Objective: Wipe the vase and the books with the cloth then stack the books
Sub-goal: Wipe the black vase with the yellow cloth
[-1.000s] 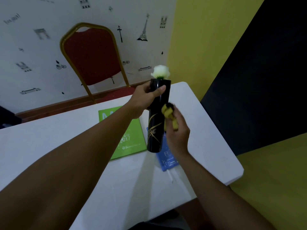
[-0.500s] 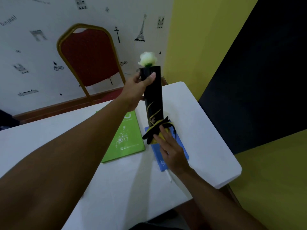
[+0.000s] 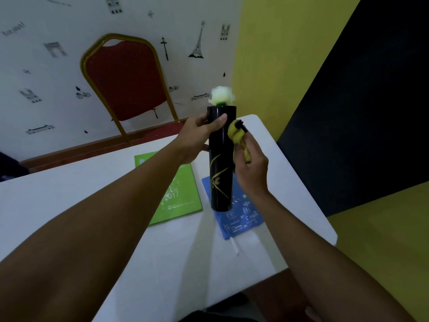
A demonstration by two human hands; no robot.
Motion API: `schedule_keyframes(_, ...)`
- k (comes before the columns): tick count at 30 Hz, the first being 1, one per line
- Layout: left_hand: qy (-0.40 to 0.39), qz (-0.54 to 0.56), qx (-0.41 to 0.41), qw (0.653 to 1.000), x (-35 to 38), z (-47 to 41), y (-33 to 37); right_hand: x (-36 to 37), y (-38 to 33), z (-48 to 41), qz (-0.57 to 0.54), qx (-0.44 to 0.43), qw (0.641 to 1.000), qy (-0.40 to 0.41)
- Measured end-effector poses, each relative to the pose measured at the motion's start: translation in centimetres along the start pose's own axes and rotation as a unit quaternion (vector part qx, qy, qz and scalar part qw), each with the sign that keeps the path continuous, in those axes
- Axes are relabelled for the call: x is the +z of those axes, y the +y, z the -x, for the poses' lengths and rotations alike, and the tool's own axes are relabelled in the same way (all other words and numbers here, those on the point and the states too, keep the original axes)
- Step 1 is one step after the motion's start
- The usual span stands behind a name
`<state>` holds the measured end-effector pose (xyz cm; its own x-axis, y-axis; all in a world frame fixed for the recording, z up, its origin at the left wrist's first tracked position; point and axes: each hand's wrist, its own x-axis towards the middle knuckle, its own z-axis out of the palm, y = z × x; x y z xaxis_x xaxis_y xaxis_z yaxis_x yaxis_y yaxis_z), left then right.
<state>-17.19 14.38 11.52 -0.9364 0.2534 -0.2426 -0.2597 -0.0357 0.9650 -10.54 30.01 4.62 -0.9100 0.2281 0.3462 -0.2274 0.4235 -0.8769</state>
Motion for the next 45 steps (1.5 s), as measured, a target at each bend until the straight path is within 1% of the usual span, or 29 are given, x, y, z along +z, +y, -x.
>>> schedule_keyframes(5,0.026,0.041,0.017,0.999,-0.8,-0.3,0.9,0.3,2.1,6.3,-0.027,0.017,0.999,-0.039)
schedule_keyframes(7,0.027,0.044,0.017,0.999,-0.8,-0.5,0.9,0.4,2.3,7.8,-0.028,0.027,0.998,-0.042)
schedule_keyframes(9,0.034,0.049,0.009,0.998,-0.6,-0.6,0.5,0.5,2.3,8.2,-0.02,0.039,0.998,-0.035)
schedule_keyframes(12,0.051,0.065,-0.004,0.997,0.1,-0.7,-0.3,0.5,2.0,7.9,-0.03,0.07,0.996,-0.046)
schedule_keyframes(16,0.047,0.046,-0.014,0.998,1.4,-0.9,-0.7,0.5,2.1,7.8,-0.024,0.066,0.997,-0.019)
schedule_keyframes(19,0.042,-0.053,-0.023,0.997,2.3,-1.0,-1.1,0.9,2.3,7.7,0.011,0.01,1.0,0.003)
schedule_keyframes(21,0.058,-0.085,-0.016,0.995,2.4,-1.2,-1.4,0.9,2.6,7.4,0.037,-0.038,0.999,-0.003)
schedule_keyframes(23,0.075,-0.077,-0.008,0.994,2.2,-1.4,-1.5,0.7,3.4,7.6,0.057,-0.091,0.994,-0.036)
schedule_keyframes(24,0.083,-0.068,-0.005,0.994,2.0,-1.6,-1.5,0.5,4.0,7.8,0.068,-0.121,0.988,-0.066)
schedule_keyframes(27,0.094,-0.038,0.004,0.995,1.3,-2.0,-1.2,-0.7,6.0,8.7,0.111,-0.196,0.962,-0.154)
schedule_keyframes(29,0.094,-0.023,0.013,0.995,0.8,-2.1,-1.0,-1.6,6.9,8.8,0.116,-0.216,0.951,-0.186)
schedule_keyframes(31,0.09,-0.013,0.02,0.996,0.5,-2.1,-0.8,-2.3,7.1,8.4,0.116,-0.225,0.948,-0.192)
schedule_keyframes(34,0.077,-0.005,0.015,0.997,0.6,-1.9,-0.5,-2.2,6.1,6.6,0.084,-0.19,0.968,-0.142)
schedule_keyframes(37,0.045,-0.017,-0.008,0.999,0.8,-1.6,-0.7,-1.4,3.7,2.9,0.057,-0.117,0.99,-0.049)
schedule_keyframes(39,0.018,-0.017,-0.025,0.999,1.0,-1.2,-1.3,-0.8,1.7,-0.4,0.042,-0.066,0.997,-0.013)
schedule_keyframes(42,-0.025,0.003,-0.047,0.999,1.1,-0.6,-2.0,-0.5,-0.1,-4.4,-0.006,-0.001,1.0,-0.016)
schedule_keyframes(45,-0.045,0.002,-0.049,0.998,0.7,-0.5,-1.9,-0.2,-0.2,-4.8,-0.05,0.067,0.996,-0.021)
